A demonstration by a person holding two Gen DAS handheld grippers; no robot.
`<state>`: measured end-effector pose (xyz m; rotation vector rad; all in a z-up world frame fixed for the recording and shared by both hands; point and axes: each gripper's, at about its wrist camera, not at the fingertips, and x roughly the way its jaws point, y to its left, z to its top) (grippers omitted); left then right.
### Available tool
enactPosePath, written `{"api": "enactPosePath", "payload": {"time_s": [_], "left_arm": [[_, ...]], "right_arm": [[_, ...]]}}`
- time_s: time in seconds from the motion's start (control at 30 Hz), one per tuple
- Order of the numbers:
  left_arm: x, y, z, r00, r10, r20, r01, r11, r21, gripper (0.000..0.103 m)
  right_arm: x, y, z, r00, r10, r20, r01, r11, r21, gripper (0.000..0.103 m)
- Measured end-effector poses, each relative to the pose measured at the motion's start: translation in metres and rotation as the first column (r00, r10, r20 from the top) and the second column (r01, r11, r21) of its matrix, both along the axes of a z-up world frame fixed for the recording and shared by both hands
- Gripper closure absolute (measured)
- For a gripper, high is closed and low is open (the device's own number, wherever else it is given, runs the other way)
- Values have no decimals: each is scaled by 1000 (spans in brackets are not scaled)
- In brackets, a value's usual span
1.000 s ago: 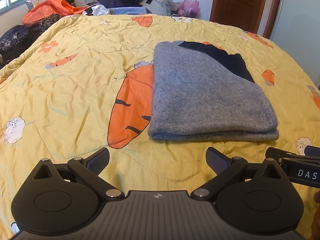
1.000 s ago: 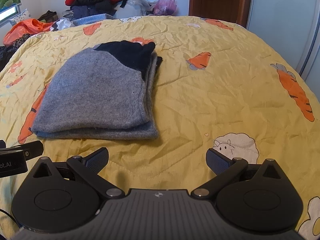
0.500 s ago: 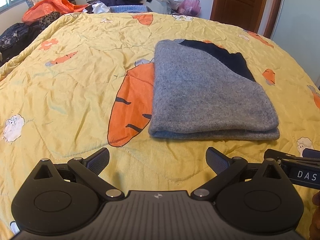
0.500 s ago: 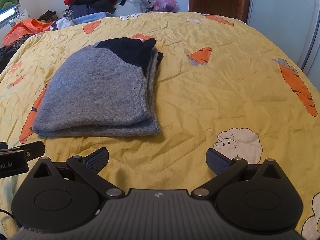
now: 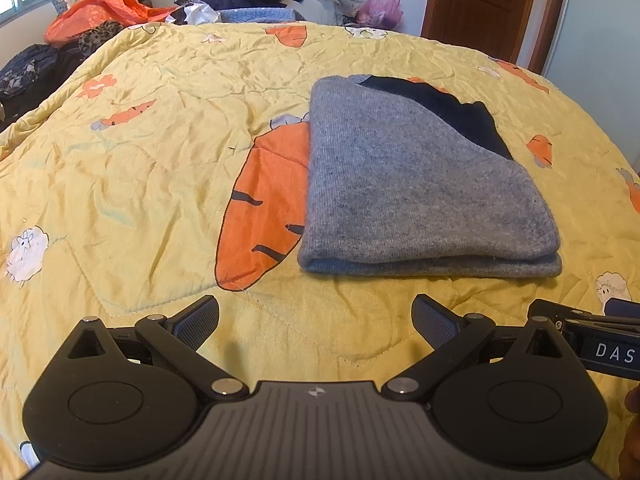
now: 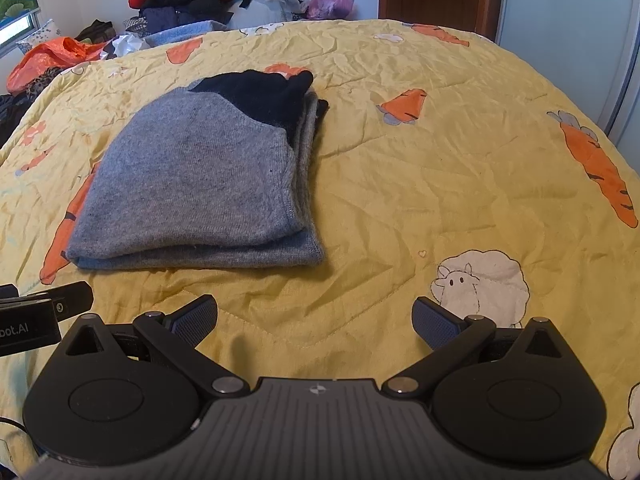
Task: Fold small clothes
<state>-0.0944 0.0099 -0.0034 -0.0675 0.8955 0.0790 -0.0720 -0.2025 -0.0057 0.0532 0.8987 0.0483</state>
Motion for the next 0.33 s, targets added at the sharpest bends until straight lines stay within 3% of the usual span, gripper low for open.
{"api": "enactPosePath", "payload": {"time_s": [0.17, 0.27, 0.33], "left_arm": [[-6, -2, 6, 998, 0, 64, -2, 1000, 25, 0], [-1, 6, 7, 999, 26, 45, -25, 1000, -11, 0], [0, 12, 13, 997, 7, 79, -5, 1000, -29, 0]], "right_arm": [[0, 0, 0, 1000, -1, -3, 1, 1000, 4, 0], [3, -4, 1, 1000, -15, -3, 15, 1000, 10, 0], [6, -9, 4, 1000, -29, 5, 29, 1000, 11, 0]]}}
